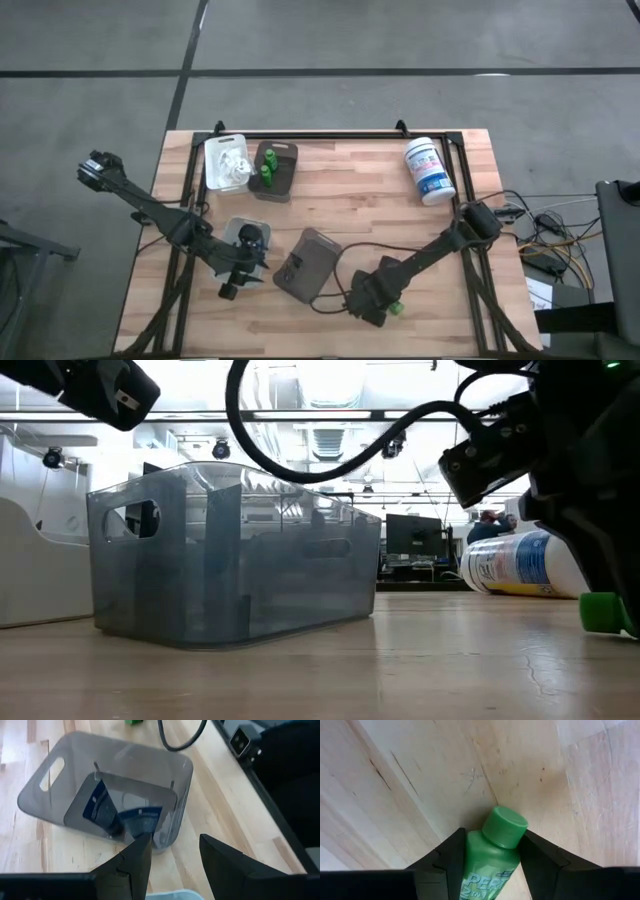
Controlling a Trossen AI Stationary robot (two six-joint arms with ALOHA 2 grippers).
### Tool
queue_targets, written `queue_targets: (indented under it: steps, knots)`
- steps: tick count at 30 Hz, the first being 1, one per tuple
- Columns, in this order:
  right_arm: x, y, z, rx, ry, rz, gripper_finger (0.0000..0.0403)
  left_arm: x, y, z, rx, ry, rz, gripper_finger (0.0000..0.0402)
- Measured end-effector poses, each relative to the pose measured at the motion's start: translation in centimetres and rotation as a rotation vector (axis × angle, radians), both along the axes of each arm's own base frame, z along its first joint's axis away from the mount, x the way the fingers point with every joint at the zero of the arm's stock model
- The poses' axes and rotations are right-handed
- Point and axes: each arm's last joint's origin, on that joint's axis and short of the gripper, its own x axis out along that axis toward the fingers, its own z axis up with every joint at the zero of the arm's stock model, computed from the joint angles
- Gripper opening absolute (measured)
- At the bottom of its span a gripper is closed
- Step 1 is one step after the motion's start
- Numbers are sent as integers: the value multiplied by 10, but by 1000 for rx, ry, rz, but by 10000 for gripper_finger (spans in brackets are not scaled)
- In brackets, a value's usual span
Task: Pick & Place Travel size toiletries
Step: Put the green shampoo into the top black transparent bin
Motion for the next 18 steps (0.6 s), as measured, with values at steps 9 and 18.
queue_targets:
  steps: [9,18]
  knots:
    - [-4,-1,13,-68,-64,100,152,9,-5,13,-20,-174,-51,170]
    - [-20,-17,74,-148,-297,110,158,16,-4,23,42,-324,8,170]
